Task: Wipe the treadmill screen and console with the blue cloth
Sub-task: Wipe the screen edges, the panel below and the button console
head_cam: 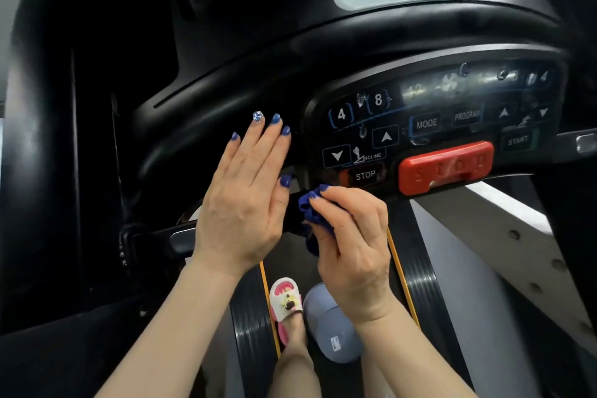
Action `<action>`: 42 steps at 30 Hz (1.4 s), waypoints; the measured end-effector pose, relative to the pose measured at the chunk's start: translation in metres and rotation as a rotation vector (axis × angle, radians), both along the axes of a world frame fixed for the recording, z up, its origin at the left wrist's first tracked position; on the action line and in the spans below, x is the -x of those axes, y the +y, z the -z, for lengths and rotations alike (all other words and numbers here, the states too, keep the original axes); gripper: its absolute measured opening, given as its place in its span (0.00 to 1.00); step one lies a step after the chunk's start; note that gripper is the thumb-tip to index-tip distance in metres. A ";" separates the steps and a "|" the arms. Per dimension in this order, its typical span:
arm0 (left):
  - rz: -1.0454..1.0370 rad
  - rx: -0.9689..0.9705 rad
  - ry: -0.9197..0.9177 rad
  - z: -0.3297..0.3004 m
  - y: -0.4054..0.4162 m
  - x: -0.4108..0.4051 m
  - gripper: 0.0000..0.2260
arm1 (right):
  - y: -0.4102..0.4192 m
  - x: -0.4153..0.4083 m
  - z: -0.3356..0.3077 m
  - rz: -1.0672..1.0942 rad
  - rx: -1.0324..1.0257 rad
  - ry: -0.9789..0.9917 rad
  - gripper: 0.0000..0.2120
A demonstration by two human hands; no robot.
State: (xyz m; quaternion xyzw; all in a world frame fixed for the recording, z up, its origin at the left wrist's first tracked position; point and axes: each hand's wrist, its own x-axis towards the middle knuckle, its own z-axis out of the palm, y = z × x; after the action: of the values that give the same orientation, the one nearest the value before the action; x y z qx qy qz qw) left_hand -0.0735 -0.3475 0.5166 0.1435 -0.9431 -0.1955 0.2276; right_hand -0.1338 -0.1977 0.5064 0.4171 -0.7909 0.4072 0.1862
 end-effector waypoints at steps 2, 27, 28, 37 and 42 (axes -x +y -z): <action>0.009 0.008 0.000 0.000 0.001 0.000 0.21 | 0.009 0.002 0.002 0.004 0.003 -0.028 0.07; 0.013 0.018 -0.058 -0.002 0.005 0.003 0.26 | 0.007 0.005 0.001 0.103 0.025 -0.021 0.09; 0.000 0.000 -0.046 -0.005 0.006 0.006 0.26 | 0.010 0.006 0.001 0.113 0.031 -0.030 0.08; 0.019 0.057 0.041 0.001 0.017 0.024 0.26 | 0.002 0.022 -0.012 0.211 0.110 -0.040 0.06; 0.016 0.066 0.028 0.000 0.019 0.023 0.26 | 0.019 0.013 -0.003 0.220 0.048 -0.007 0.05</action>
State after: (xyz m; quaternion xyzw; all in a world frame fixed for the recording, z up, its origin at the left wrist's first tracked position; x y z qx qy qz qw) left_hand -0.0969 -0.3284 0.5168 0.1253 -0.9469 -0.1681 0.2439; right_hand -0.1472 -0.1784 0.5096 0.3216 -0.8226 0.4045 0.2371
